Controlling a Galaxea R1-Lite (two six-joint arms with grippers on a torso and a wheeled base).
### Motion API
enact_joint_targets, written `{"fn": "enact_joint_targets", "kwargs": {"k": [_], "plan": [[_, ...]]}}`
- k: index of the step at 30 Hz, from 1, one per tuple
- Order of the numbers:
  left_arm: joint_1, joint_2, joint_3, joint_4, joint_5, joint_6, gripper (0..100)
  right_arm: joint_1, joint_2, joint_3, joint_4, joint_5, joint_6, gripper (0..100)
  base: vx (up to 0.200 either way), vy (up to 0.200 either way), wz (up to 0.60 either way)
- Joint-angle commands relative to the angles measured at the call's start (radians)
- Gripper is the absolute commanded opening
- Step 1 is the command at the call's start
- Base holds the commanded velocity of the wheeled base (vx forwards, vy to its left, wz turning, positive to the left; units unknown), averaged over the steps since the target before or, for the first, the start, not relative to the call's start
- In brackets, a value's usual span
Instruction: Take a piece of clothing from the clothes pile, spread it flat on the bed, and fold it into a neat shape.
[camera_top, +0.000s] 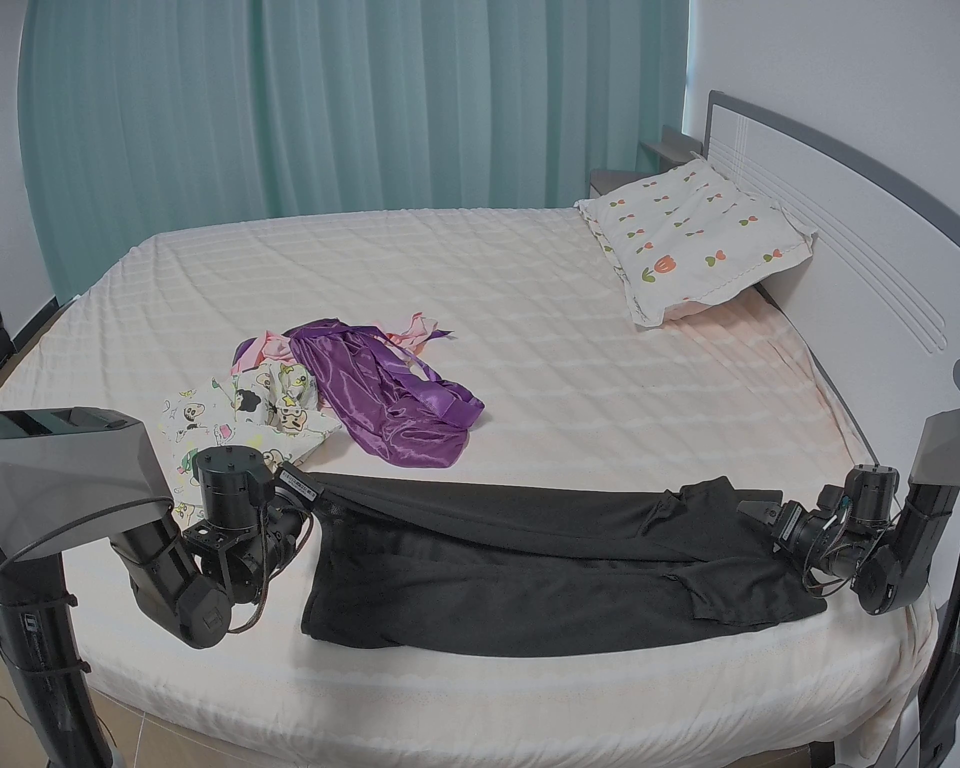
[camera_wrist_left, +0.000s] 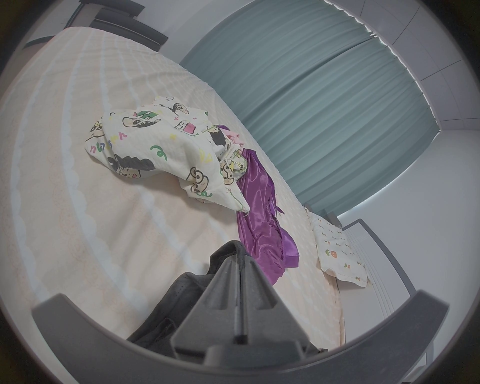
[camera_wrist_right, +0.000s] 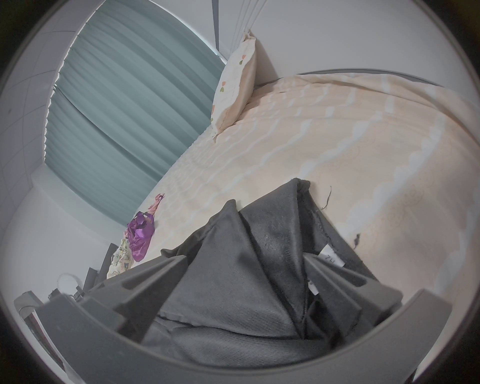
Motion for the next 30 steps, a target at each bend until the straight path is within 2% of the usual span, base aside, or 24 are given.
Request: {"fn": "enact_joint_targets", "kwargs": {"k": [1,12,19,24,30], "plan": [[0.002,0.006,0.0,0.0,0.0,0.0,0,-0.019,0.017,0.004,-0.001,0.019,-0.011,0,0.0,0.0,0.0],[0.005,0.006,-0.001,0.0,0.002,0.001,0,-0.037,0.011,0.01,-0.015,0.02,-0.009,0,0.0,0.0,0.0],[0.033,0.003,-0.001,0.0,0.0,0.006,0,-0.08,0.008,-0.013,-0.075,0.02,0.012,0,0.0,0.0,0.0],[0.048,0.001,0.0,0.0,0.0,0.032,0,-0.1,-0.018,-0.033,-0.087,0.031,0.069,0,0.0,0.0,0.0],[0.045,-0.011,0.006,0.001,0.0,0.096,0,-0.099,-0.021,-0.049,-0.076,0.051,0.073,0,0.0,0.0,0.0]]}}
